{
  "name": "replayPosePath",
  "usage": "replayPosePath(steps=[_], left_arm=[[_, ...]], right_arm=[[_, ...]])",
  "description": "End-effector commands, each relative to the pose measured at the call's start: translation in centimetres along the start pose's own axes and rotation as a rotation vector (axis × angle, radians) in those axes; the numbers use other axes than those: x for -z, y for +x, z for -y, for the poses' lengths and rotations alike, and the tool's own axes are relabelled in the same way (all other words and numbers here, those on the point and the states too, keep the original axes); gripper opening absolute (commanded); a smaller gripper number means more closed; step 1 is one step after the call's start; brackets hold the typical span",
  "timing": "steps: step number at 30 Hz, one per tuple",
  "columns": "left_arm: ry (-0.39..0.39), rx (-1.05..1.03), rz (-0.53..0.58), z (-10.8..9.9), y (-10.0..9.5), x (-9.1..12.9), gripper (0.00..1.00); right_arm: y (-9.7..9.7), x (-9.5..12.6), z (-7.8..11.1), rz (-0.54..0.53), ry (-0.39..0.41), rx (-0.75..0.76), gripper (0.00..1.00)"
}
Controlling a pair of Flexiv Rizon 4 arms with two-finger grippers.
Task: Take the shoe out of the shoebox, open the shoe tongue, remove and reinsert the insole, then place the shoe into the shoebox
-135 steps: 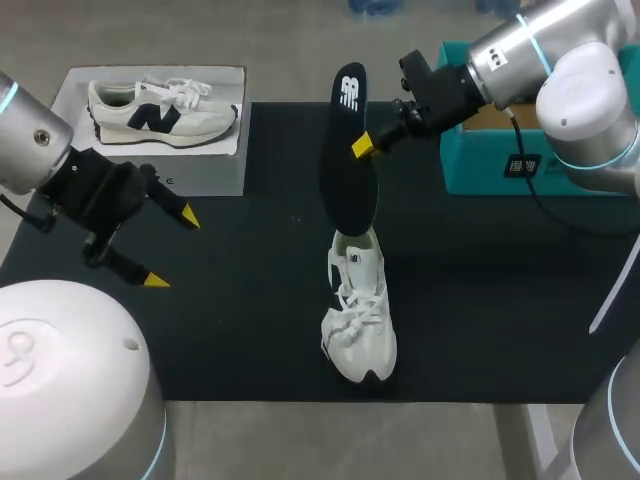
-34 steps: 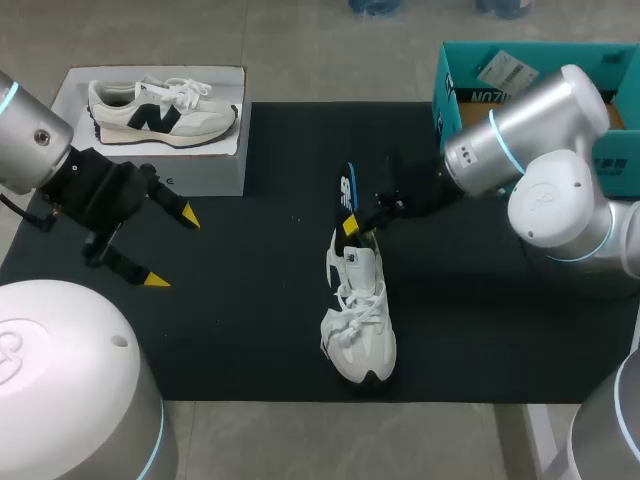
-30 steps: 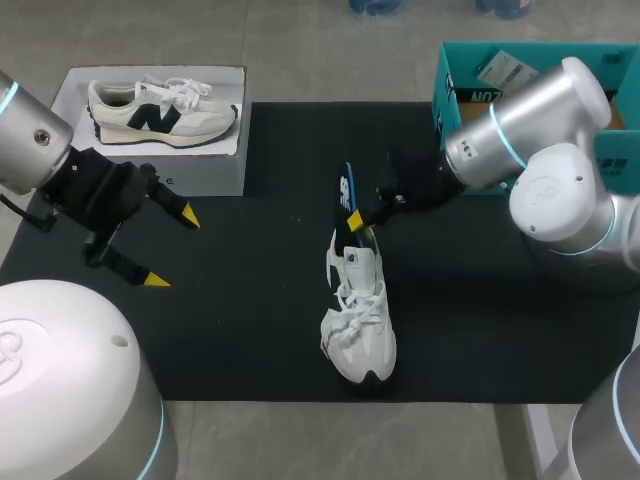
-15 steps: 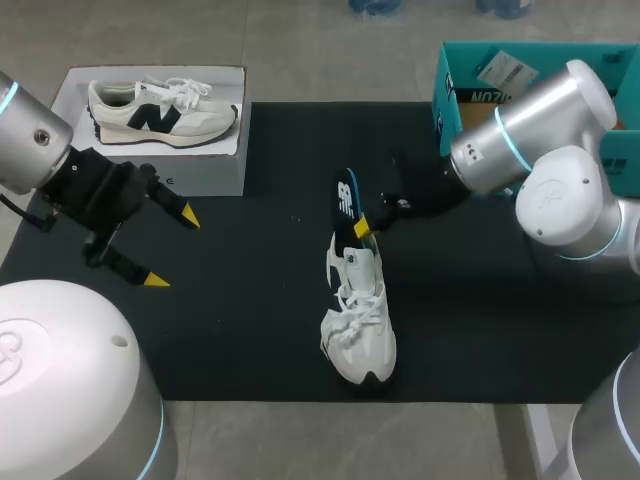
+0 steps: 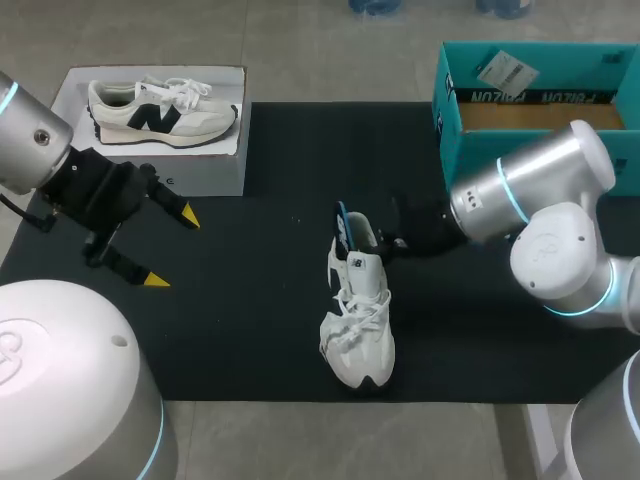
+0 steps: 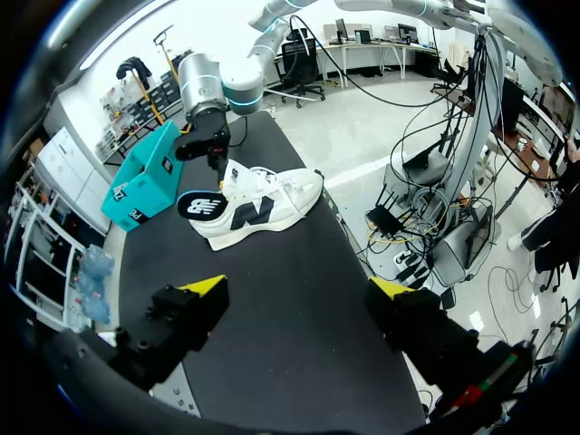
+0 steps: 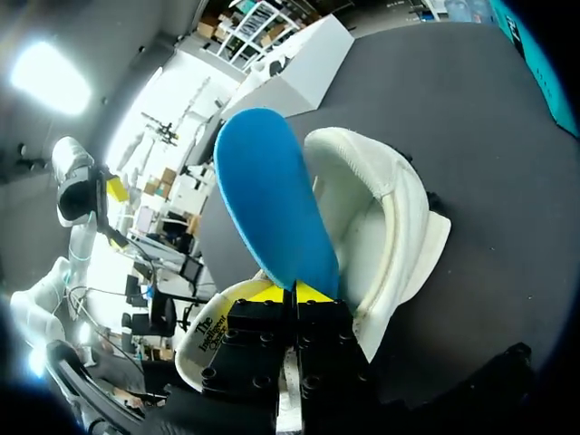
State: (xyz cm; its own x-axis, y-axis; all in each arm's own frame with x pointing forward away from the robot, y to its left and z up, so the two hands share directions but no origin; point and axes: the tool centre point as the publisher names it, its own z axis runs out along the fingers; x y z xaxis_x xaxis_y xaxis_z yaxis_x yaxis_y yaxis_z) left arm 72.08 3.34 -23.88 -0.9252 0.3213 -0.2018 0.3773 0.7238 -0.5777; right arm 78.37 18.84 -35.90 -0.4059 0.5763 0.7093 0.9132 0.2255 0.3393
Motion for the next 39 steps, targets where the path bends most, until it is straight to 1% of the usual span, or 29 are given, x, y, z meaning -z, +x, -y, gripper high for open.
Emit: replayPosePath(steps=[1, 2, 3, 5, 6, 12, 15, 20, 23, 25, 26, 28, 30, 32, 36, 39], left_arm=[[-0.003, 0.0, -0.001, 0.0, 0.1, 0.0, 1.0], [-0.003, 0.0, -0.001, 0.0, 0.1, 0.0, 1.0], [-0.003, 0.0, -0.001, 0.0, 0.1, 0.0, 1.0], [-0.003, 0.0, -0.001, 0.0, 0.1, 0.0, 1.0], [-0.003, 0.0, -0.001, 0.0, 0.1, 0.0, 1.0], [-0.003, 0.0, -0.001, 0.0, 0.1, 0.0, 1.0], [-0.003, 0.0, -0.001, 0.0, 0.1, 0.0, 1.0], [-0.003, 0.0, -0.001, 0.0, 0.1, 0.0, 1.0], [-0.003, 0.0, -0.001, 0.0, 0.1, 0.0, 1.0], [-0.003, 0.0, -0.001, 0.0, 0.1, 0.0, 1.0], [-0.003, 0.0, -0.001, 0.0, 0.1, 0.0, 1.0], [-0.003, 0.0, -0.001, 0.0, 0.1, 0.0, 1.0], [-0.003, 0.0, -0.001, 0.0, 0.1, 0.0, 1.0], [-0.003, 0.0, -0.001, 0.0, 0.1, 0.0, 1.0], [-0.003, 0.0, -0.001, 0.0, 0.1, 0.0, 1.0], [-0.003, 0.0, -0.001, 0.0, 0.1, 0.0, 1.0]], right_arm=[[0.6, 0.7, 0.2, 0.017, -0.02, 0.017, 0.41], [0.7, 0.9, -0.1, 0.023, -0.021, 0.026, 0.5], [0.9, 1.1, -0.4, 0.028, -0.021, 0.034, 0.64], [1.1, 1.6, -1.1, 0.04, -0.022, 0.047, 0.65], [1.2, 1.8, -1.4, 0.043, -0.024, 0.054, 0.68], [1.3, 2.7, -3.1, 0.066, -0.016, 0.084, 0.76], [1.1, 2.9, -3.7, 0.077, -0.002, 0.089, 0.85], [0.7, 3.2, -4.7, 0.088, 0.019, 0.098, 0.83], [0.6, 3.2, -5.3, 0.091, 0.033, 0.102, 0.78], [0.4, 3.1, -5.6, 0.093, 0.044, 0.104, 0.72], [0.3, 3.1, -5.8, 0.092, 0.046, 0.105, 0.62], [0.0, 3.0, -6.0, 0.09, 0.055, 0.107, 0.49], [-0.2, 2.9, -6.2, 0.089, 0.06, 0.106, 0.42], [-0.4, 2.9, -6.2, 0.089, 0.063, 0.105, 0.31], [-0.5, 3.3, -6.1, 0.094, 0.065, 0.102, 0.0], [-0.6, 3.8, -5.8, 0.104, 0.058, 0.097, 0.0]])
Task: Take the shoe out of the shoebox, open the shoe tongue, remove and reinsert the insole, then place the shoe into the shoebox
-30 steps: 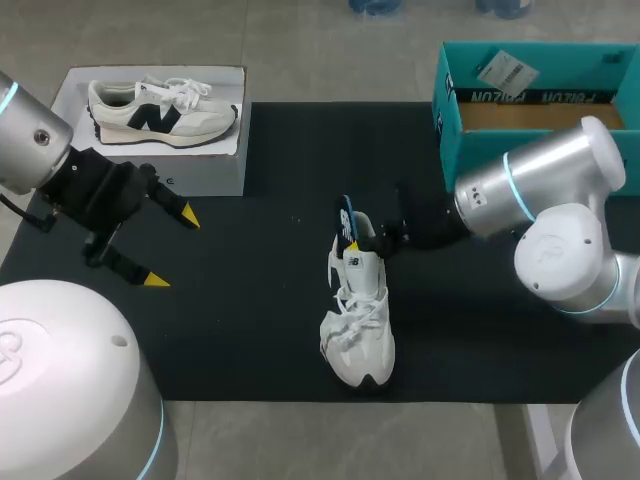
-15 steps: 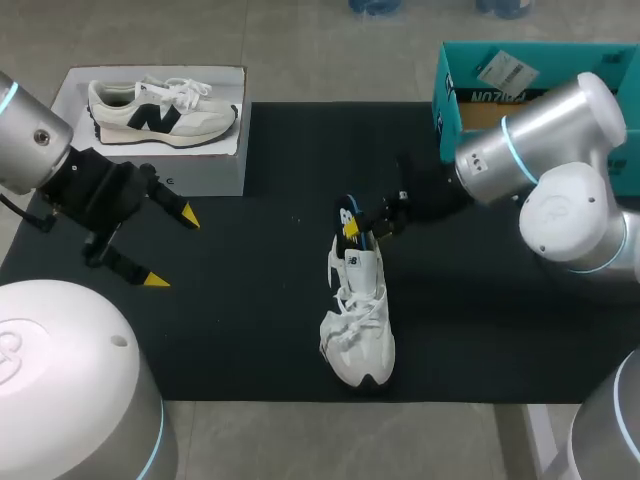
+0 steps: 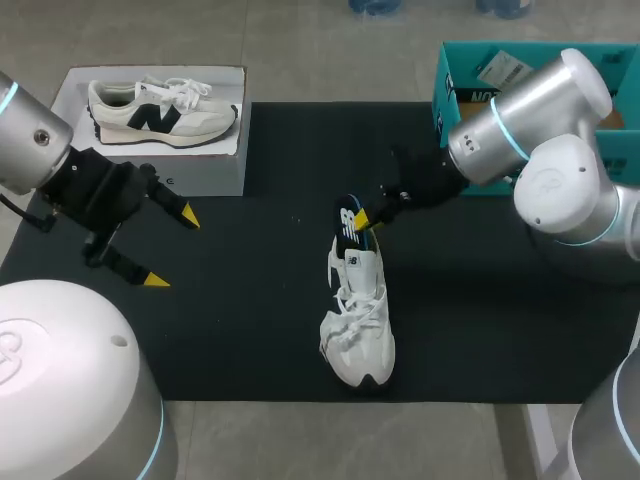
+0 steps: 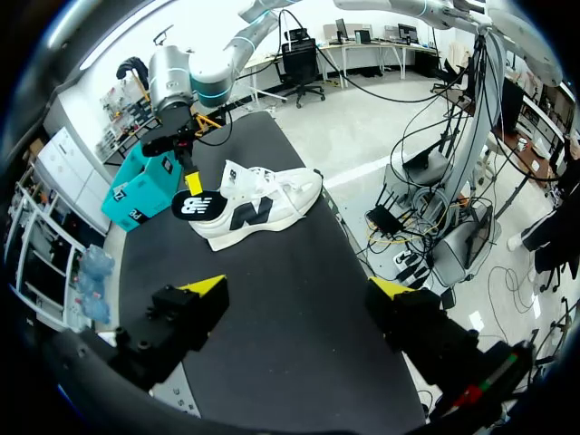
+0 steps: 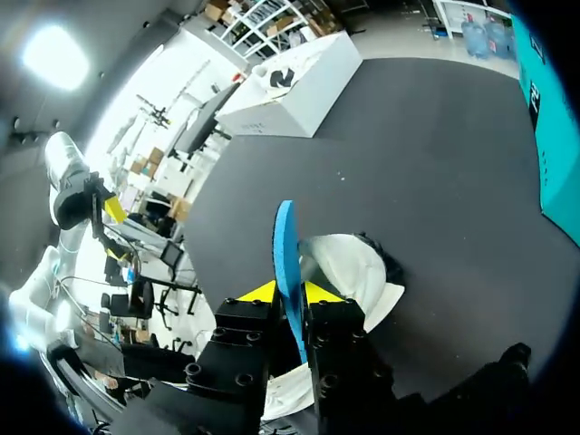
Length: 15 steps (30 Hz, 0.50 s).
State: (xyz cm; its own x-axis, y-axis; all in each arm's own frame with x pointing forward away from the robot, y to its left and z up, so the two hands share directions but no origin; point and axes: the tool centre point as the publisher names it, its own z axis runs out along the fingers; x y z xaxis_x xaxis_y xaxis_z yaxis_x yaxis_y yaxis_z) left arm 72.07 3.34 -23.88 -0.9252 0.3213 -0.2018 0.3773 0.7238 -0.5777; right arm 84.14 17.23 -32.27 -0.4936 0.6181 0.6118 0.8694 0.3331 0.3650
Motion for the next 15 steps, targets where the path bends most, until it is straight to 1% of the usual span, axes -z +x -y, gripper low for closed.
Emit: replayPosePath(steps=[1, 7, 10, 15], left_arm=[[-0.003, 0.0, -0.001, 0.0, 0.1, 0.0, 1.0], [-0.003, 0.0, -0.001, 0.0, 0.1, 0.0, 1.0], [-0.003, 0.0, -0.001, 0.0, 0.1, 0.0, 1.0], [-0.003, 0.0, -0.001, 0.0, 0.1, 0.0, 1.0]], right_arm=[[0.0, 0.6, 0.5, 0.011, -0.005, -0.005, 0.0], [-0.1, 0.5, 1.6, 0.009, -0.016, -0.019, 0.0], [-0.1, 0.0, 2.3, 0.0, -0.027, -0.03, 0.0], [-0.1, -1.4, 3.2, -0.025, -0.036, -0.044, 0.0]])
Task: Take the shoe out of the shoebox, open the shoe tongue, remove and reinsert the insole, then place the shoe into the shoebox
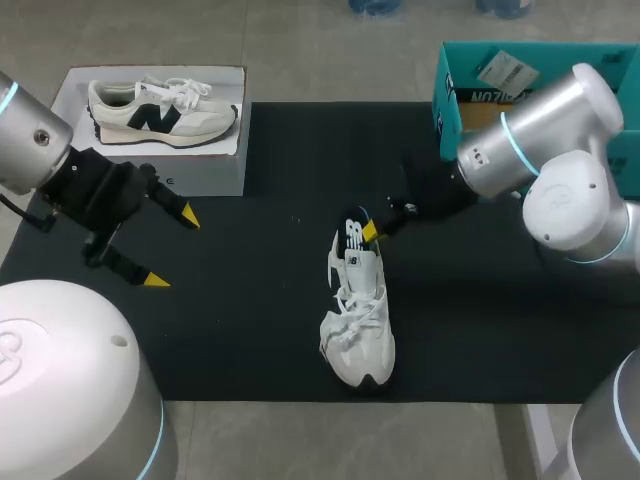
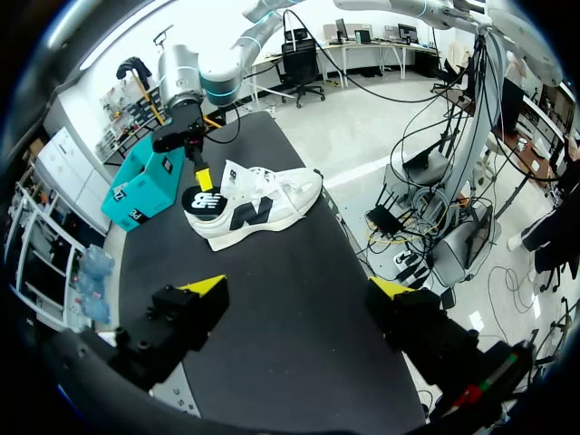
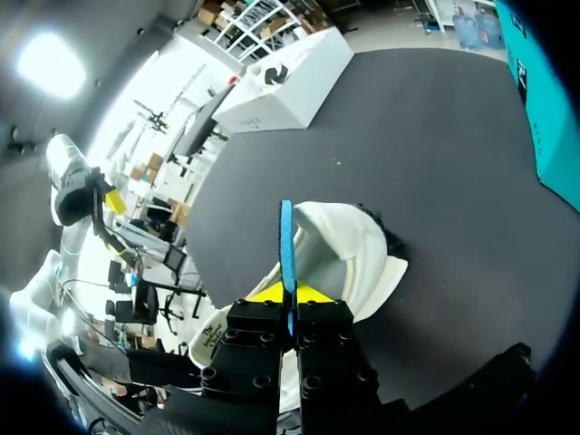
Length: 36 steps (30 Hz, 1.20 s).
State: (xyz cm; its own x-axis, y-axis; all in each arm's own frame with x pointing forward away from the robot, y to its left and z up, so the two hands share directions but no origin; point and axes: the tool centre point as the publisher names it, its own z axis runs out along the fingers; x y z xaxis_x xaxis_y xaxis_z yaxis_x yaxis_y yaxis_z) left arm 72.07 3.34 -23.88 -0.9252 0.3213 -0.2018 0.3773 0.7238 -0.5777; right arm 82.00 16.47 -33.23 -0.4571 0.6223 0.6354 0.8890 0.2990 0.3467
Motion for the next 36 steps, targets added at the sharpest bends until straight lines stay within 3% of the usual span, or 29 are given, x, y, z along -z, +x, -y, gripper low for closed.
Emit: replayPosePath(steps=[1, 8, 13, 17, 18, 26, 33, 36], left_arm=[[-0.003, 0.0, -0.001, 0.0, 0.1, 0.0, 1.0], [-0.003, 0.0, -0.001, 0.0, 0.1, 0.0, 1.0], [-0.003, 0.0, -0.001, 0.0, 0.1, 0.0, 1.0], [-0.003, 0.0, -0.001, 0.0, 0.1, 0.0, 1.0], [-0.003, 0.0, -0.001, 0.0, 0.1, 0.0, 1.0], [-0.003, 0.0, -0.001, 0.0, 0.1, 0.0, 1.0], [-0.003, 0.0, -0.001, 0.0, 0.1, 0.0, 1.0], [-0.003, 0.0, -0.001, 0.0, 0.1, 0.0, 1.0]], right_arm=[[-0.2, -1.8, 1.0, -0.02, -0.026, -0.005, 0.0], [0.0, -3.6, 2.2, -0.05, -0.051, -0.029, 0.0], [0.2, -3.5, 2.6, -0.049, -0.06, -0.04, 0.0], [0.3, -2.4, 2.2, -0.027, -0.064, -0.031, 0.45], [0.4, -2.2, 2.0, -0.022, -0.064, -0.027, 0.47], [0.4, -1.0, 0.4, 0.002, -0.052, 0.009, 0.49], [0.1, -1.3, -0.4, -0.003, -0.038, 0.02, 0.4], [0.0, -1.4, -0.5, -0.005, -0.034, 0.021, 0.31]])
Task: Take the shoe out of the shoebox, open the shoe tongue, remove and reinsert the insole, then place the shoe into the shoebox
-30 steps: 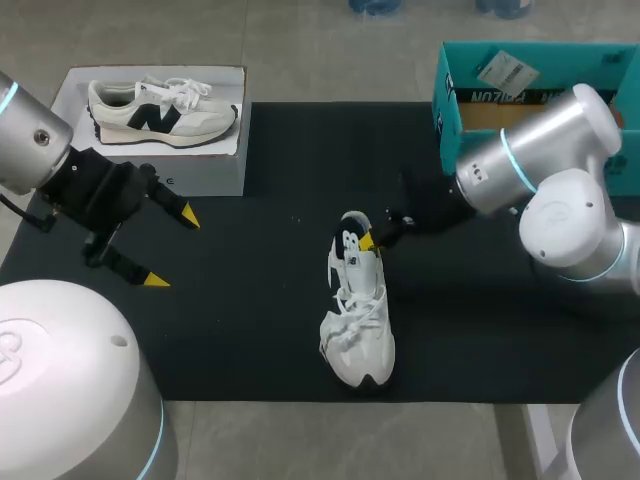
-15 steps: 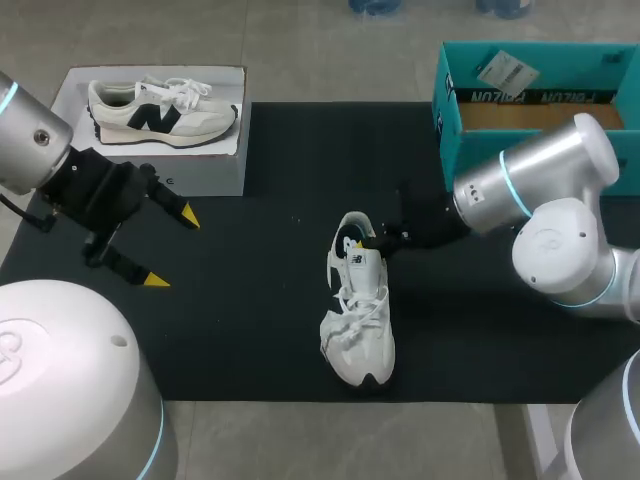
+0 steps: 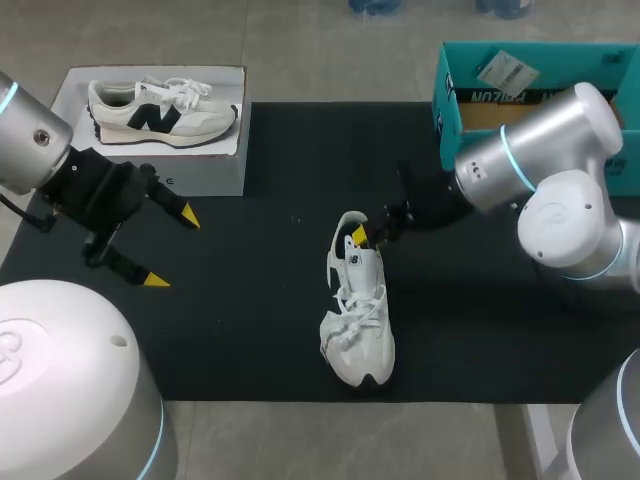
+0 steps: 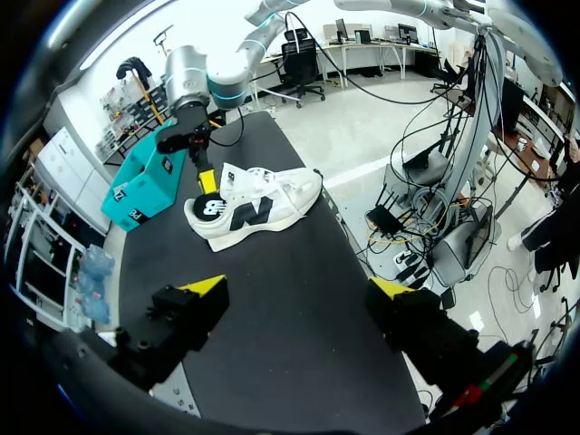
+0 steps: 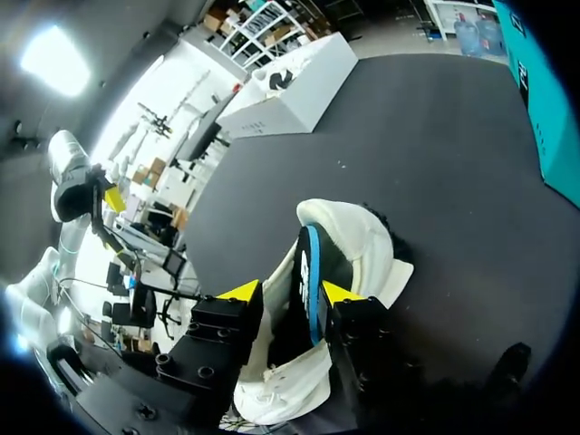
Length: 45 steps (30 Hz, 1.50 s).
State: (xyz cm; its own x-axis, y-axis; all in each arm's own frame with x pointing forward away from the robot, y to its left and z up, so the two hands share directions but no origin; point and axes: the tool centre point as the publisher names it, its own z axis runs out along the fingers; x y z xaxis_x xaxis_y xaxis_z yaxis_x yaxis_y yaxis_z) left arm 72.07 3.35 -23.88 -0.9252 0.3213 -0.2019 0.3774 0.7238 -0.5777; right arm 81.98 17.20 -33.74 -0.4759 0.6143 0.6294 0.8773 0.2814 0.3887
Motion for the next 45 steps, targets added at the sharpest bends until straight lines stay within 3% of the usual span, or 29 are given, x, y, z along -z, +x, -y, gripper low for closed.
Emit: replayPosePath(steps=[1, 4, 5, 11, 22, 27, 30, 31, 32, 33, 45], left_arm=[[-0.003, 0.0, -0.001, 0.0, 0.1, 0.0, 1.0], [-0.003, 0.0, -0.001, 0.0, 0.1, 0.0, 1.0], [-0.003, 0.0, -0.001, 0.0, 0.1, 0.0, 1.0], [-0.003, 0.0, -0.001, 0.0, 0.1, 0.0, 1.0], [-0.003, 0.0, -0.001, 0.0, 0.1, 0.0, 1.0], [-0.003, 0.0, -0.001, 0.0, 0.1, 0.0, 1.0], [-0.003, 0.0, -0.001, 0.0, 0.1, 0.0, 1.0], [-0.003, 0.0, -0.001, 0.0, 0.1, 0.0, 1.0], [-0.003, 0.0, -0.001, 0.0, 0.1, 0.0, 1.0], [-0.003, 0.0, -0.001, 0.0, 0.1, 0.0, 1.0], [-0.003, 0.0, -0.001, 0.0, 0.1, 0.0, 1.0]], right_arm=[[-0.3, -0.5, -0.5, -0.002, 0.008, 0.0, 0.24], [-0.5, -0.2, -0.6, 0.004, 0.009, 0.0, 0.02], [-0.4, -0.1, -0.7, 0.006, 0.008, 0.001, 0.0], [-0.3, -0.2, -0.6, 0.007, 0.02, 0.002, 0.0], [-0.2, -3.4, 2.2, -0.048, 0.027, -0.058, 0.0], [-0.1, -3.4, 2.6, -0.047, 0.016, -0.071, 0.0], [0.2, -2.6, 2.1, -0.029, 0.013, -0.067, 0.38], [0.3, -2.3, 1.9, -0.023, 0.014, -0.066, 0.59], [0.4, -2.1, 1.8, -0.018, 0.013, -0.064, 0.95], [0.5, -1.8, 1.7, -0.009, 0.012, -0.059, 1.0], [2.3, 1.5, 0.0, 0.081, -0.012, 0.002, 1.0]])
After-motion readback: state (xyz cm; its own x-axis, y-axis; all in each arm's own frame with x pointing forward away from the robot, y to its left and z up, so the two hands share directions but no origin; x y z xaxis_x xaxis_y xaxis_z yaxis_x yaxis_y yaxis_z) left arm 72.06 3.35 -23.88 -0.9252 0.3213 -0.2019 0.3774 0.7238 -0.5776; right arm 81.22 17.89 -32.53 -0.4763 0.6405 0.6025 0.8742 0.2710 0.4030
